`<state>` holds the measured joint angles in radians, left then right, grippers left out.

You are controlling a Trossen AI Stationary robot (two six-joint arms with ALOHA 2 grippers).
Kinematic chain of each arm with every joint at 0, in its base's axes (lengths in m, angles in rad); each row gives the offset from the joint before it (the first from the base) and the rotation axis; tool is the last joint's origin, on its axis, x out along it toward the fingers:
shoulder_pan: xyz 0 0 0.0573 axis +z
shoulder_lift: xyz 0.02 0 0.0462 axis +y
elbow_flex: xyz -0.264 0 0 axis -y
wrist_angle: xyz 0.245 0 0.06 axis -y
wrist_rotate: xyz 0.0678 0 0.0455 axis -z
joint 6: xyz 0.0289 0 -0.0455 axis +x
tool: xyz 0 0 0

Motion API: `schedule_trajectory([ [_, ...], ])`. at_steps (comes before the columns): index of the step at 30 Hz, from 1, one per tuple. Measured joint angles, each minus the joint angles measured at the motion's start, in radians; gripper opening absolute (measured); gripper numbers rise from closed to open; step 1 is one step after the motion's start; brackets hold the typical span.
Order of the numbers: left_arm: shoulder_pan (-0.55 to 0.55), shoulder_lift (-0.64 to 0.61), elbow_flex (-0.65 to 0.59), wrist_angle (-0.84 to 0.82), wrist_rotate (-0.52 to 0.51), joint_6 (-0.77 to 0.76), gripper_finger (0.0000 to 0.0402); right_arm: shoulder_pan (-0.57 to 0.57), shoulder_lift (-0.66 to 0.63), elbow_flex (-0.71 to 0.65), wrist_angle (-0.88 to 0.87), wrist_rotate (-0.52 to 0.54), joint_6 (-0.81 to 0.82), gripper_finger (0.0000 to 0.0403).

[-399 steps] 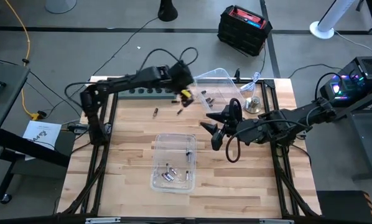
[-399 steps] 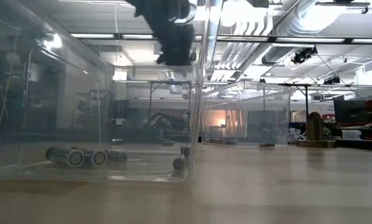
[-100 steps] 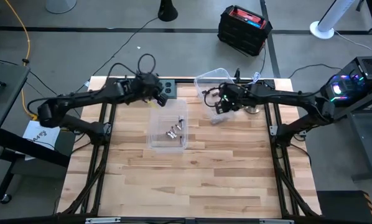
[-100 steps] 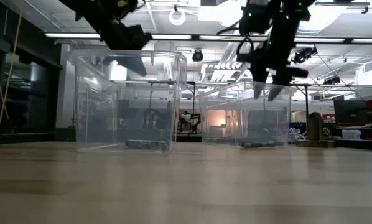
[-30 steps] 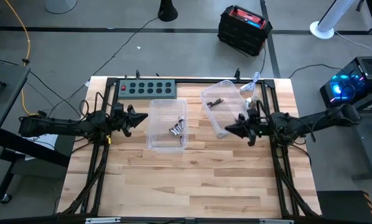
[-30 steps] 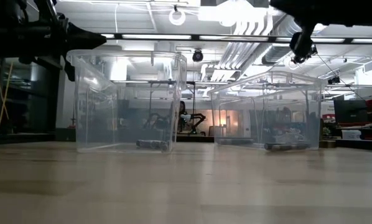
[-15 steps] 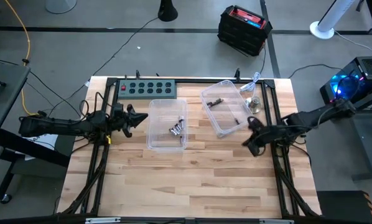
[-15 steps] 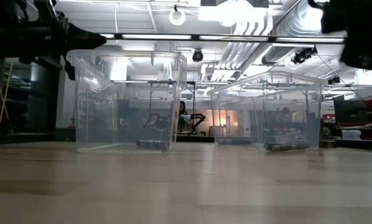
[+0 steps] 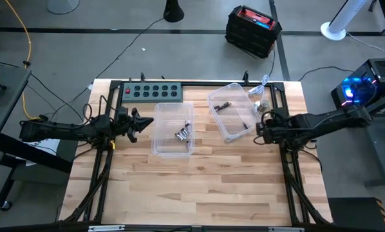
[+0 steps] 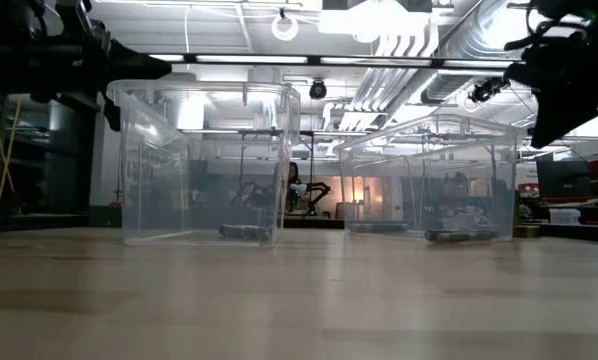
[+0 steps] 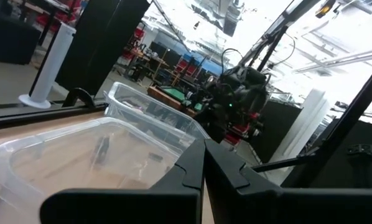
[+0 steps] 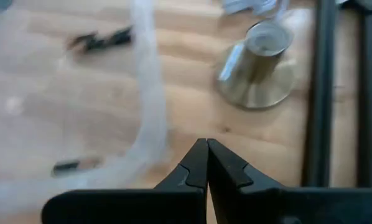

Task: Sort batteries
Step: Move the right transparent bin to the center of the table, then return to Home Position

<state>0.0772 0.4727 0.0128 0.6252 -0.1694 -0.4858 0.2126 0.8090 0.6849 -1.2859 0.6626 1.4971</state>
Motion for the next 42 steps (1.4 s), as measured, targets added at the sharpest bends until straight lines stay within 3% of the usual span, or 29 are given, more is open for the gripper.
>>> schedule_trajectory([
  [5, 0.000, 0.000, 0.000, -0.003, 0.000, 0.000, 0.0000, -0.088, 0.048, 0.000, 0.124, -0.047, -0.130, 0.0000],
  [13, 0.000, 0.000, 0.000, -0.013, 0.000, 0.000, 0.0000, -0.101, 0.106, -0.001, 0.499, -0.148, -0.352, 0.0000],
  [17, 0.000, 0.000, 0.000, -0.020, 0.000, 0.000, 0.0000, -0.095, 0.105, 0.015, 0.526, -0.229, -0.412, 0.0000],
  [22, 0.000, 0.000, 0.000, -0.027, -0.001, 0.000, 0.0000, -0.007, 0.015, 0.019, 0.561, -0.226, -0.561, 0.0000],
  [27, 0.000, 0.000, 0.000, -0.028, -0.001, 0.000, 0.0000, 0.106, -0.161, -0.084, 0.691, -0.142, -0.562, 0.0000],
  [31, 0.000, 0.000, 0.000, -0.028, -0.001, 0.000, 0.0000, 0.156, -0.284, -0.257, 0.968, -0.124, -0.643, 0.0000],
  [38, 0.000, 0.000, 0.000, -0.029, -0.001, 0.000, 0.0000, 0.112, -0.379, -0.600, 1.674, -0.184, -0.847, 0.0000],
  [42, 0.000, 0.000, 0.000, -0.030, -0.001, -0.001, 0.0000, 0.025, -0.385, -0.674, 1.845, -0.267, -0.930, 0.0000],
])
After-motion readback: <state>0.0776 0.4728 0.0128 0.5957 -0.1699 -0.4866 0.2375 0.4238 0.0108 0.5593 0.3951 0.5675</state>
